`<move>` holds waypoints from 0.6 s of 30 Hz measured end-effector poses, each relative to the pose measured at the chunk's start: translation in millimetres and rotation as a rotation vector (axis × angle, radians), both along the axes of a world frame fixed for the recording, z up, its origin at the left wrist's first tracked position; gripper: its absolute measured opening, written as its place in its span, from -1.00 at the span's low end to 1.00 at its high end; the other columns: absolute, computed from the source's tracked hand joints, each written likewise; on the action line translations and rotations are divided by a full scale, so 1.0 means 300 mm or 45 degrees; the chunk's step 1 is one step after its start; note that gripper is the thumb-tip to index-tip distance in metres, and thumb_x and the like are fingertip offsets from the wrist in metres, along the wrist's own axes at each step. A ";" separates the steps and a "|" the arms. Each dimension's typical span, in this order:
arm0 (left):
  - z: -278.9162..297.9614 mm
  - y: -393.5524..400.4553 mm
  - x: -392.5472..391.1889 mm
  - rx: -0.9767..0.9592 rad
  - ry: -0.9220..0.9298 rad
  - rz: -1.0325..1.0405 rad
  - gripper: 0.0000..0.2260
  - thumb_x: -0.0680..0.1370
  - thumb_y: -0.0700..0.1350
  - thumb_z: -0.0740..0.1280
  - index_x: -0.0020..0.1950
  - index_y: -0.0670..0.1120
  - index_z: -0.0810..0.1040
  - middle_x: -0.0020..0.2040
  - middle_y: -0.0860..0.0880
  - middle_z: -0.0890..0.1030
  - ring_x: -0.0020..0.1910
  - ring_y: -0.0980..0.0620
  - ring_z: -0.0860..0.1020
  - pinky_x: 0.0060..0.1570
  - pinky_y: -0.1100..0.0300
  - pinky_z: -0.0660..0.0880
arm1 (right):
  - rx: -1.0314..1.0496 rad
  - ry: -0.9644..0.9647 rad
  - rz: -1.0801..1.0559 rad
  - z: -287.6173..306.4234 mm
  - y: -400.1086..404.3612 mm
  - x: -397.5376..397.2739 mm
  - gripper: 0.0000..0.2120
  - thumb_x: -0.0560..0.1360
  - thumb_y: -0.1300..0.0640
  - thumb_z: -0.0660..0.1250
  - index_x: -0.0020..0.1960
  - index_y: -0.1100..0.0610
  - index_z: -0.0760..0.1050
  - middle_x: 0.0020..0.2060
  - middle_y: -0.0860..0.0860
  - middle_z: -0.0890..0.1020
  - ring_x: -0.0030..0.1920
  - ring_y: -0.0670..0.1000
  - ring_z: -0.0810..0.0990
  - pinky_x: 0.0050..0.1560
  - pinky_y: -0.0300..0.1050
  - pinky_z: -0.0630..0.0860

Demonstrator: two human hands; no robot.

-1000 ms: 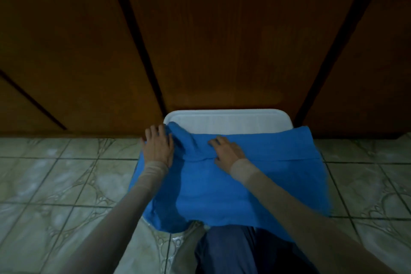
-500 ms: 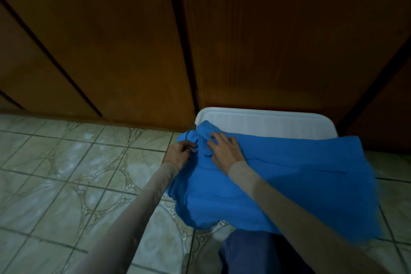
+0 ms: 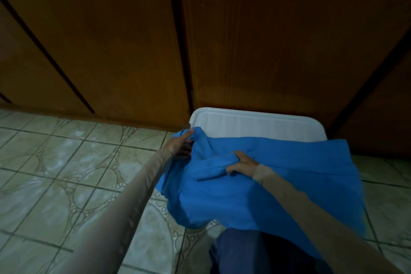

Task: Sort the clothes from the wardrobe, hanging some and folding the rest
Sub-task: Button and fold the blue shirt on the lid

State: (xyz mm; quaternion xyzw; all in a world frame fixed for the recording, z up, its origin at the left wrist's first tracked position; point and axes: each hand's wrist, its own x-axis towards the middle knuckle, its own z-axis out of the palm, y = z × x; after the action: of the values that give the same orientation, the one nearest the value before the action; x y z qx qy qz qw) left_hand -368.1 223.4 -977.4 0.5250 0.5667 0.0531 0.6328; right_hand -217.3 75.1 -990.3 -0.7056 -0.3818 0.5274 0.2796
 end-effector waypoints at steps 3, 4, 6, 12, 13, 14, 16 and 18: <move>-0.010 -0.012 0.044 0.137 0.114 -0.024 -0.42 0.45 0.14 0.39 0.30 -0.23 0.46 0.20 -0.17 0.55 0.09 -0.12 0.53 0.05 0.09 0.48 | -0.014 -0.054 0.058 0.005 -0.012 0.008 -0.75 0.44 0.31 0.34 0.01 0.17 0.30 -0.26 -0.05 0.40 -0.27 -0.16 0.36 -0.48 -0.51 0.30; -0.008 -0.022 0.060 0.201 0.186 -0.050 -0.39 0.43 0.14 0.41 0.33 -0.22 0.43 0.27 -0.14 0.49 0.19 -0.14 0.49 0.16 0.08 0.45 | -0.015 -0.076 0.084 0.006 -0.011 0.005 -0.76 0.45 0.30 0.33 0.01 0.16 0.31 -0.25 -0.05 0.41 -0.25 -0.15 0.37 -0.45 -0.51 0.31; -0.007 -0.034 0.097 0.329 0.245 -0.031 -0.56 0.47 0.07 0.40 0.22 -0.19 0.49 0.23 -0.12 0.47 0.20 -0.13 0.46 0.22 0.07 0.38 | -0.011 -0.109 0.148 0.005 -0.005 0.002 -0.82 0.44 0.32 0.35 -0.09 0.15 0.37 -0.24 -0.03 0.45 -0.21 -0.11 0.42 -0.37 -0.45 0.34; -0.018 -0.031 0.110 0.528 -0.054 0.390 -0.91 0.54 -0.26 0.27 -0.12 -0.10 0.42 -0.19 -0.04 0.46 -0.04 -0.04 0.41 -0.17 0.21 0.32 | 0.105 -0.084 0.244 -0.013 0.004 0.015 -0.80 0.40 0.34 0.40 -0.10 0.08 0.50 -0.01 -0.06 0.55 0.06 0.00 0.51 0.05 -0.21 0.42; -0.031 -0.025 0.099 0.597 -0.089 0.411 -0.84 0.52 -0.36 0.23 -0.14 -0.11 0.37 -0.24 0.01 0.41 -0.06 -0.01 0.40 -0.25 0.27 0.31 | 0.107 -0.093 0.256 -0.021 0.003 0.016 -0.79 0.40 0.32 0.42 -0.06 0.09 0.50 -0.03 -0.06 0.56 0.08 0.01 0.50 0.08 -0.21 0.41; -0.041 -0.022 0.083 0.634 -0.115 0.403 -0.80 0.49 -0.44 0.18 -0.10 -0.14 0.34 -0.25 0.04 0.40 -0.06 0.00 0.40 -0.30 0.33 0.33 | 0.097 -0.103 0.271 -0.028 0.001 0.012 -0.76 0.40 0.31 0.44 0.01 0.10 0.50 0.00 -0.04 0.57 0.12 0.01 0.49 0.13 -0.21 0.40; -0.058 -0.014 0.054 0.796 -0.100 0.232 -0.71 0.44 -0.53 0.11 -0.02 -0.17 0.33 -0.18 0.00 0.45 -0.03 -0.02 0.43 -0.19 0.37 0.37 | 0.103 -0.102 0.267 -0.045 -0.007 0.002 -0.74 0.38 0.29 0.47 0.01 0.08 0.52 0.17 0.03 0.55 0.21 0.00 0.47 0.27 -0.20 0.37; -0.067 -0.008 0.039 1.093 0.051 -0.162 -0.66 0.40 -0.54 0.12 -0.01 -0.18 0.45 -0.01 -0.11 0.52 0.07 -0.09 0.47 0.00 0.24 0.36 | 0.167 -0.139 0.237 -0.056 -0.011 -0.001 -0.70 0.35 0.27 0.50 -0.16 -0.05 0.47 0.16 0.05 0.57 0.20 -0.01 0.48 0.29 -0.22 0.36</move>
State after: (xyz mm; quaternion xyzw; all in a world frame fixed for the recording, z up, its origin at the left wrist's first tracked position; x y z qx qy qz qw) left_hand -356.6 221.1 -997.6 0.7752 0.4720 0.2348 0.3480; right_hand -217.7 71.6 -1007.0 -0.6750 -0.4938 0.4859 0.2539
